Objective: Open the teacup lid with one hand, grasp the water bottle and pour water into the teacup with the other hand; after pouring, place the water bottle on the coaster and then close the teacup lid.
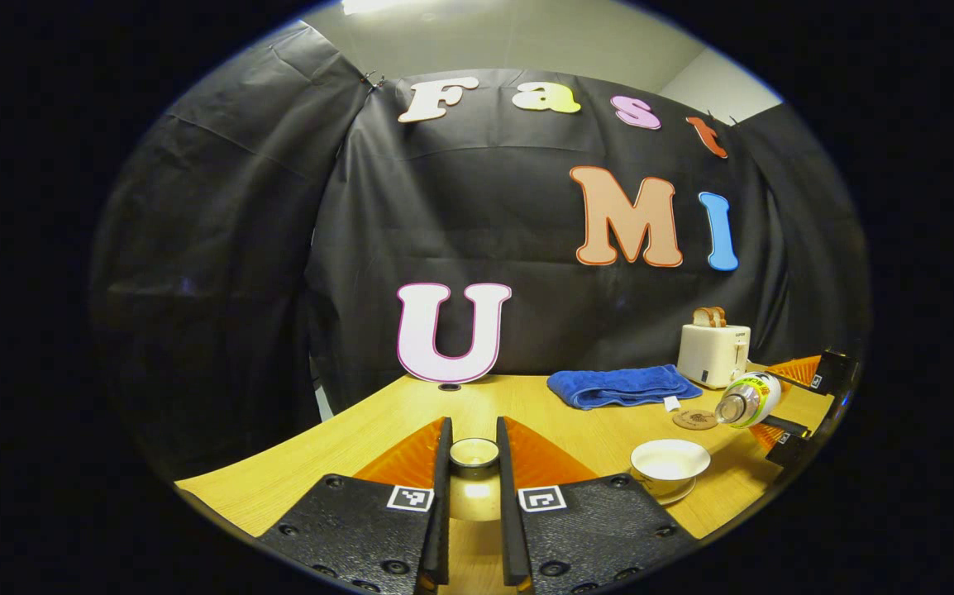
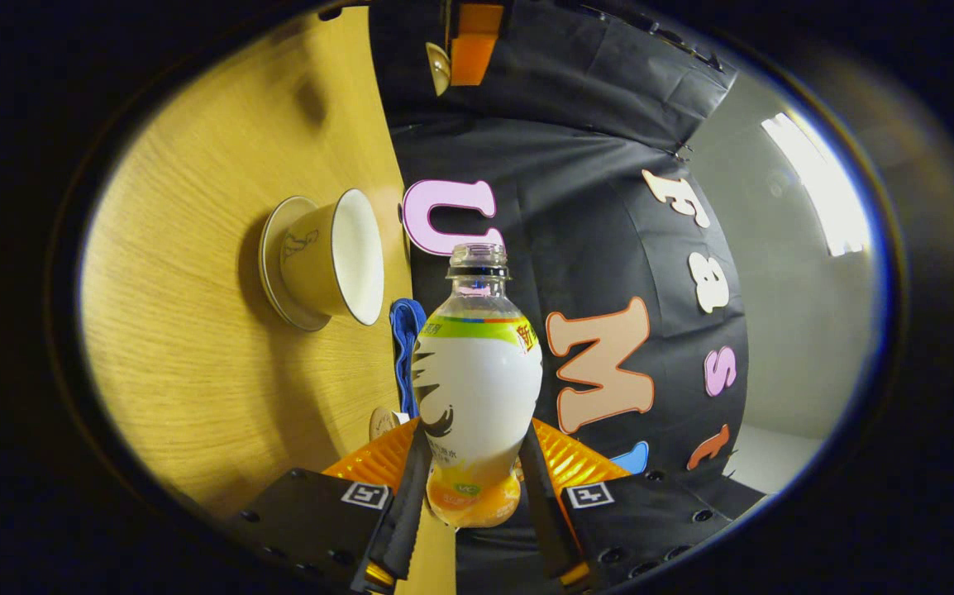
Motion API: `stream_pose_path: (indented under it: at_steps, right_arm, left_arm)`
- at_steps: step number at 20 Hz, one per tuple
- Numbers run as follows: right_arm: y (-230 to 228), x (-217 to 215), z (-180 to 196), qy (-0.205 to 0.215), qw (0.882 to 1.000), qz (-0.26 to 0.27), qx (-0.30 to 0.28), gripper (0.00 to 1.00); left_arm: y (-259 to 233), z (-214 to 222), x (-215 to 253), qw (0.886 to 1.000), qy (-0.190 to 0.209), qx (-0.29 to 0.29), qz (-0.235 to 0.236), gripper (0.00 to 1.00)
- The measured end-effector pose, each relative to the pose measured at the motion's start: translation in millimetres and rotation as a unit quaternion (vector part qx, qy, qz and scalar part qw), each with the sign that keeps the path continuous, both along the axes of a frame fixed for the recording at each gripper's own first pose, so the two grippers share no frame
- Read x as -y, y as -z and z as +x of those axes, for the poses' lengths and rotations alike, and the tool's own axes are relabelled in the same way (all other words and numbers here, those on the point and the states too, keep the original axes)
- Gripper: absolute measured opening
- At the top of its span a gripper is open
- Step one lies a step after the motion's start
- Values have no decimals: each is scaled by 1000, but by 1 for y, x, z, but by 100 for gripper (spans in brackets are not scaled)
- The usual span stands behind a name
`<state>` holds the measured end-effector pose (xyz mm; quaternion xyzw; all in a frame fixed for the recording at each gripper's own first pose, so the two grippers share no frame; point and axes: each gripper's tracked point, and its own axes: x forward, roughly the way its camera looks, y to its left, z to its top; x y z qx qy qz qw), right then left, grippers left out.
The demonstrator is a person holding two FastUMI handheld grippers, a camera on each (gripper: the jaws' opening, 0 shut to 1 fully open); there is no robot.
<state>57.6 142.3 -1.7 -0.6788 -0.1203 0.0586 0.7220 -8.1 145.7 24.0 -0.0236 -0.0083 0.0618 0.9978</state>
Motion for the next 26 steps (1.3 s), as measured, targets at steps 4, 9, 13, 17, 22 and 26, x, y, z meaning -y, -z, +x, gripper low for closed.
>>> stream_pose_path:
  at_steps: [4, 9, 13, 17, 22, 26]
  right_arm:
    - [-6, -9, 11, -11, 998, -59, 5, 63]
    - [-4, -16, 12, -23, 992, -120, 8, 62]
    - [-5, -6, 17, -16, 986, -165, 10, 62]
    - [-9, -9, 23, -19, 979, -203, 17, 63]
    - [-12, -11, 25, -20, 972, -234, 25, 63]
    - [-16, -13, 27, -25, 963, -266, 37, 61]
  left_arm:
    - [8, -1, 2, 1000, 6, -11, -9, 23]
    - [11, -3, -7, 1000, -6, -15, -6, 23]
    - [10, -4, -6, 1000, -4, -15, -5, 23]
    - [13, -4, -5, 1000, -1, -19, -8, 23]
    - [13, -3, -5, 1000, 0, -21, -8, 23]
    - [14, -2, -4, 1000, 1, -23, -9, 23]
